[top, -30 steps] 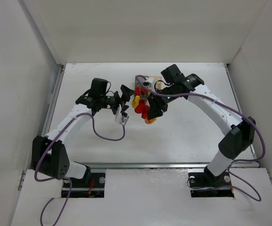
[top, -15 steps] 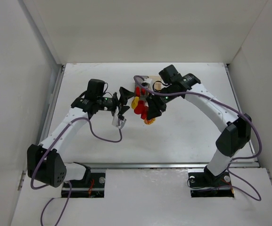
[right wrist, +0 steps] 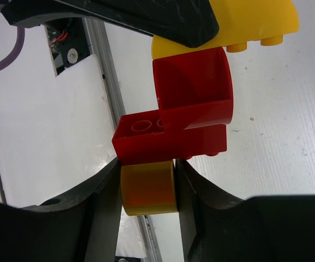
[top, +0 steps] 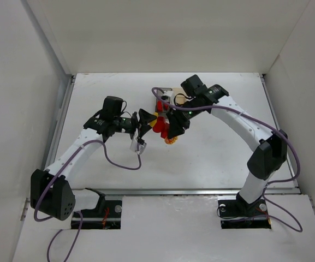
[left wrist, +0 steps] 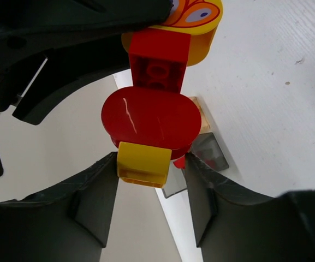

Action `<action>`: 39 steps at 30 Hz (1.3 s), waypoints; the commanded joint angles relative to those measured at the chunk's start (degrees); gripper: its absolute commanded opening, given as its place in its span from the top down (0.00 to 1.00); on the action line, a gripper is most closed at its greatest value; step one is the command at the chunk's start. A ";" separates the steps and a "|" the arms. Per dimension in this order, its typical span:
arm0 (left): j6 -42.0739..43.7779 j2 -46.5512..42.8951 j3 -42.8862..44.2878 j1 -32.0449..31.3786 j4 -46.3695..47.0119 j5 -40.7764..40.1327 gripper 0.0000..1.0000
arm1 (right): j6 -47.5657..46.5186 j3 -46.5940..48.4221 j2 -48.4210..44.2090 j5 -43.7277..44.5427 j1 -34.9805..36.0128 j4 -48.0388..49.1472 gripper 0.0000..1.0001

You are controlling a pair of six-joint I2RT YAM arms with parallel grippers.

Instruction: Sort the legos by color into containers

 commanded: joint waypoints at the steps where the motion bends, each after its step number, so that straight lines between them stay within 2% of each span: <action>1: 54.40 -1.23 -0.32 -0.74 1.74 0.84 0.54 | -0.73 2.77 0.15 -2.90 0.79 0.59 1.00; 2: 54.40 -1.23 -0.32 -0.74 1.74 0.84 0.58 | -0.73 2.77 0.15 -2.90 0.79 0.59 1.00; 6: 54.40 -1.23 -0.85 -0.74 2.97 0.13 0.85 | -0.73 3.39 0.76 -3.43 0.79 0.59 1.00; 7: 54.40 -1.23 -1.37 -0.74 2.97 0.13 1.00 | -0.73 3.39 0.76 -3.43 0.79 0.59 1.00; 10: 54.40 -1.76 -1.90 -0.74 2.97 0.13 1.00 | -0.20 3.39 1.28 -2.90 0.79 0.59 1.00; 13: 53.18 -2.29 -1.90 -0.74 2.27 -3.63 1.00 | 1.28 0.85 1.29 0.52 0.79 1.12 1.00; 20: 44.40 -2.29 -4.72 1.27 12.28 -12.25 1.00 | 4.72 -6.36 3.05 2.63 -3.25 2.44 1.00; 26: 41.48 -2.81 -6.38 1.81 13.70 -15.16 1.00 | 8.40 -11.46 2.43 4.92 -5.18 4.98 1.00; 34: 39.64 -3.87 -8.23 1.81 16.59 -15.16 1.00 | 21.14 -14.54 5.06 21.24 -8.09 12.89 1.00; 39: 38.50 -4.40 -9.46 1.81 16.60 -15.16 1.00 | 25.80 -15.16 5.07 23.72 -8.09 16.58 1.00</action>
